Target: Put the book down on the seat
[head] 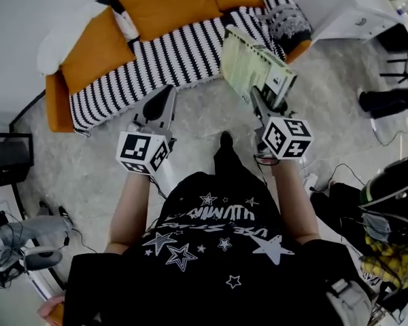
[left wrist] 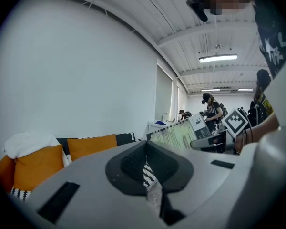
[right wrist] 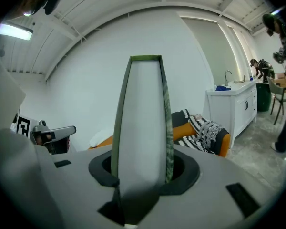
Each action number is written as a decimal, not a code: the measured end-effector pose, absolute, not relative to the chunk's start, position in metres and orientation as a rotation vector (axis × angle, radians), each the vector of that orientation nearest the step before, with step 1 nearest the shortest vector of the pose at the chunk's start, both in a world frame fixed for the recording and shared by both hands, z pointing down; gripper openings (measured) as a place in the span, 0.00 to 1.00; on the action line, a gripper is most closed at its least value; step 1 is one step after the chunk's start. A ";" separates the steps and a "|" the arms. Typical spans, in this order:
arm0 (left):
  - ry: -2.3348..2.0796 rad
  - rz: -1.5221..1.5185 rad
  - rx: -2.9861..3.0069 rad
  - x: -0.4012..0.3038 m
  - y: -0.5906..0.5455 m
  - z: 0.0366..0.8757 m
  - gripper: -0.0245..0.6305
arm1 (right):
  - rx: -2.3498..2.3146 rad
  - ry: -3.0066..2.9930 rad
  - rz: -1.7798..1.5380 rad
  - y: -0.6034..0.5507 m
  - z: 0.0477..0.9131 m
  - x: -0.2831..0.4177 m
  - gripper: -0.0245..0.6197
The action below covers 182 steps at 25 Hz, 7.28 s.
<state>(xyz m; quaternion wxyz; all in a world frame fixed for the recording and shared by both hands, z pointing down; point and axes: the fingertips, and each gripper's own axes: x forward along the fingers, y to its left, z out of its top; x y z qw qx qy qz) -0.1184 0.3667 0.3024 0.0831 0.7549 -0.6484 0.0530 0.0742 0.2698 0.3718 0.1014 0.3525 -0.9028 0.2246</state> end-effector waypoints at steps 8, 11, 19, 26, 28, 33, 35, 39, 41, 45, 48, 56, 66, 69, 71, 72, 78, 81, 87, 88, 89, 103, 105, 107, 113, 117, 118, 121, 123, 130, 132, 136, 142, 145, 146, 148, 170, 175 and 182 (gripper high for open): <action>-1.974 0.164 2.217 -0.112 0.316 0.320 0.05 | 1.017 -2.650 0.687 0.213 0.400 0.086 0.31; -1.992 0.158 2.211 -0.104 0.303 0.325 0.05 | 0.993 -2.644 0.675 0.198 0.410 0.092 0.31; -2.053 0.166 2.183 -0.089 0.285 0.337 0.05 | 0.922 -2.647 0.660 0.173 0.427 0.115 0.31; -2.041 0.183 2.177 -0.086 0.272 0.338 0.05 | 0.926 -2.629 0.703 0.170 0.437 0.123 0.31; -2.027 0.184 2.186 -0.085 0.267 0.340 0.05 | 0.934 -2.614 0.723 0.169 0.442 0.122 0.31; -1.993 0.190 2.178 -0.089 0.241 0.356 0.05 | 0.946 -2.589 0.719 0.153 0.453 0.119 0.31; -1.980 0.178 2.174 -0.092 0.226 0.361 0.05 | 0.955 -2.578 0.712 0.142 0.454 0.116 0.31; -1.951 0.133 2.182 -0.103 0.200 0.366 0.05 | 0.962 -2.568 0.698 0.119 0.454 0.101 0.31; -1.934 0.121 2.184 -0.113 0.183 0.367 0.05 | 0.972 -2.564 0.694 0.105 0.452 0.092 0.31; -1.885 0.124 2.191 -0.132 0.147 0.370 0.05 | 0.989 -2.541 0.703 0.075 0.452 0.073 0.31; -1.853 0.130 2.200 -0.145 0.117 0.374 0.05 | 1.012 -2.521 0.687 0.049 0.453 0.056 0.31; -1.767 0.182 2.275 -0.176 0.045 0.373 0.05 | 1.066 -2.507 0.756 0.004 0.444 0.002 0.31; -1.600 0.174 2.364 -0.186 -0.014 0.378 0.05 | 1.196 -2.413 0.767 -0.033 0.453 -0.004 0.31; -1.562 0.182 2.387 -0.190 -0.025 0.380 0.05 | 1.232 -2.392 0.776 -0.039 0.456 -0.007 0.31; -1.539 0.184 2.393 -0.191 -0.033 0.384 0.05 | 1.250 -2.373 0.778 -0.041 0.458 -0.006 0.31; -1.530 0.182 2.393 -0.191 -0.036 0.385 0.05 | 1.252 -2.359 0.778 -0.041 0.460 -0.005 0.31; -1.487 0.193 2.386 -0.184 -0.048 0.396 0.05 | 1.286 -2.306 0.786 -0.048 0.467 0.009 0.31; -1.471 0.209 2.383 -0.177 -0.053 0.401 0.05 | 1.288 -2.294 0.795 -0.058 0.473 0.016 0.31; -1.476 0.245 2.374 -0.174 -0.070 0.402 0.05 | 1.274 -2.263 0.828 -0.092 0.492 0.016 0.31; -1.478 0.251 2.364 -0.175 -0.075 0.405 0.05 | 1.274 -2.265 0.840 -0.099 0.494 0.014 0.31; -1.480 0.258 2.354 -0.176 -0.081 0.408 0.05 | 1.271 -2.267 0.853 -0.106 0.496 0.013 0.31; -1.415 0.347 2.319 -0.141 -0.185 0.452 0.05 | 1.196 -2.133 0.940 -0.190 0.573 0.035 0.31; -1.394 0.361 2.310 -0.137 -0.196 0.463 0.05 | 1.183 -2.108 0.955 -0.197 0.587 0.035 0.31; -1.375 0.369 2.297 -0.134 -0.204 0.474 0.05 | 1.166 -2.087 0.966 -0.202 0.600 0.034 0.31; -1.325 0.439 2.269 -0.131 -0.220 0.506 0.05 | 1.124 -2.006 1.008 -0.211 0.642 0.033 0.31; -1.314 0.455 2.253 -0.126 -0.233 0.524 0.05 | 1.103 -1.971 1.020 -0.223 0.666 0.036 0.31; -1.311 0.458 2.250 -0.125 -0.236 0.526 0.05 | 1.096 -1.963 1.025 -0.226 0.672 0.037 0.31; -1.293 0.477 2.241 -0.118 -0.237 0.533 0.05 | 1.065 -1.930 1.039 -0.229 0.689 0.041 0.31; -1.280 0.489 2.233 -0.114 -0.237 0.537 0.05 | 1.036 -1.909 1.032 -0.230 0.699 0.040 0.31; -1.244 0.526 2.188 -0.113 -0.236 0.563 0.05 | 0.955 -1.845 1.036 -0.234 0.740 0.034 0.31; -1.235 0.544 2.181 -0.114 -0.238 0.570 0.05 | 0.930 -1.835 1.030 -0.238 0.748 0.031 0.31; -1.238 0.566 2.181 -0.110 -0.244 0.573 0.05 | 0.904 -1.813 1.028 -0.248 0.753 0.033 0.31; -1.261 0.547 2.173 -0.108 -0.251 0.571 0.05 | 0.924 -1.798 1.011 -0.266 0.754 0.045 0.31; -1.267 0.536 2.174 -0.106 -0.251 0.567 0.05 | 0.958 -1.788 1.012 -0.269 0.752 0.053 0.32; -1.267 0.532 2.176 -0.105 -0.251 0.566 0.05 | 0.977 -1.790 1.013 -0.271 0.750 0.056 0.33; -1.271 0.528 2.179 -0.105 -0.250 0.564 0.05 | 1.010 -1.799 1.018 -0.275 0.745 0.059 0.33; -1.392 0.435 2.307 -0.118 -0.199 0.480 0.05 | 1.195 -1.888 0.851 -0.258 0.631 0.072 0.36; -1.444 0.392 2.304 -0.135 -0.166 0.463 0.05 | 1.188 -1.955 0.841 -0.228 0.604 0.051 0.36; -1.495 0.337 2.324 -0.147 -0.118 0.439 0.05 | 1.118 -2.048 0.820 -0.175 0.575 0.023 0.36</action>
